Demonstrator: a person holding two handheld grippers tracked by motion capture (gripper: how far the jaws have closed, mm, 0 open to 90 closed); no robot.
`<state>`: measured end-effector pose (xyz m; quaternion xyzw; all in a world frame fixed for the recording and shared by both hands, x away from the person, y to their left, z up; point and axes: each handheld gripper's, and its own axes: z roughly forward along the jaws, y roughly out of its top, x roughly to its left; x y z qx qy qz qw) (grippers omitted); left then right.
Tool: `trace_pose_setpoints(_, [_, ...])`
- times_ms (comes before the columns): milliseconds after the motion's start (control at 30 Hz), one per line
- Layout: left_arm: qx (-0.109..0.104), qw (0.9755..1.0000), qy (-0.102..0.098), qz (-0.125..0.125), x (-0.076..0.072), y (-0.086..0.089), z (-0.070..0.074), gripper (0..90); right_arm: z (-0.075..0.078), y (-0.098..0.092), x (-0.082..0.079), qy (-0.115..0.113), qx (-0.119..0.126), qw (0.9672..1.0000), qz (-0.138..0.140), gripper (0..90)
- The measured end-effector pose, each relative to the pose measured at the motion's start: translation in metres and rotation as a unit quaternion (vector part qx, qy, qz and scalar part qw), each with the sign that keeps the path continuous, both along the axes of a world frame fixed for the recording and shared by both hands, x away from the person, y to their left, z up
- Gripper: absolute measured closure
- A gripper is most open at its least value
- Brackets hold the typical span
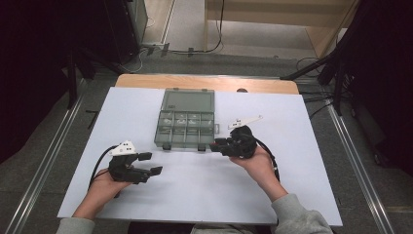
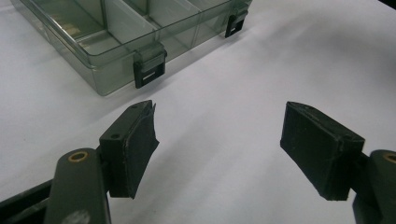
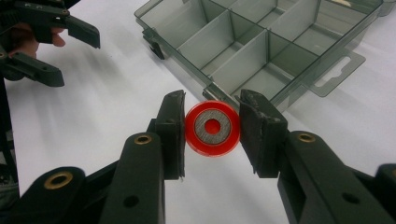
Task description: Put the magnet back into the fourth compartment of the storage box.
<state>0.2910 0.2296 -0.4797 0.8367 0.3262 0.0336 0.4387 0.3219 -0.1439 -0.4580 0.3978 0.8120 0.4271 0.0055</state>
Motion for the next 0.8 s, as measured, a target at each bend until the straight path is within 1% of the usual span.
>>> trace_pose_setpoints(167, [0.003,1.0000,0.004,0.001,0.001,0.000,-0.001,26.0,-0.002,0.003,0.005,0.001,-0.006,1.0000,0.001,63.5])
trace_pose_setpoints(200, [0.002,1.0000,0.004,0.002,0.001,0.000,-0.001,26.0,-0.002,0.004,0.006,0.005,-0.008,1.0000,0.000,63.5])
trace_pose_setpoints(233, [0.003,1.0000,0.004,0.003,0.002,-0.001,-0.001,26.0,-0.002,0.004,0.008,0.008,-0.007,0.9999,-0.001,63.5])
trace_pose_setpoints(500, [0.000,0.9999,0.013,0.000,0.004,-0.001,-0.003,26.1,-0.001,0.006,0.016,0.005,-0.003,1.0000,-0.003,63.5])
trace_pose_setpoints(567, [0.002,0.9999,0.010,0.001,0.004,-0.001,-0.003,26.1,-0.001,0.007,0.018,0.006,0.000,1.0000,-0.006,63.5])
trace_pose_setpoints(700, [-0.004,1.0000,0.007,0.002,0.003,-0.002,-0.002,26.0,0.000,0.008,0.021,0.004,0.002,1.0000,-0.008,63.5])
trace_pose_setpoints(767, [-0.003,1.0000,0.009,0.002,0.003,-0.001,-0.002,26.1,-0.001,0.008,0.023,0.000,-0.002,0.9999,-0.011,63.5])
trace_pose_setpoints(800, [-0.002,1.0000,0.009,0.002,0.002,-0.001,-0.002,26.1,-0.001,0.008,0.024,0.001,-0.001,0.9999,-0.012,63.5])
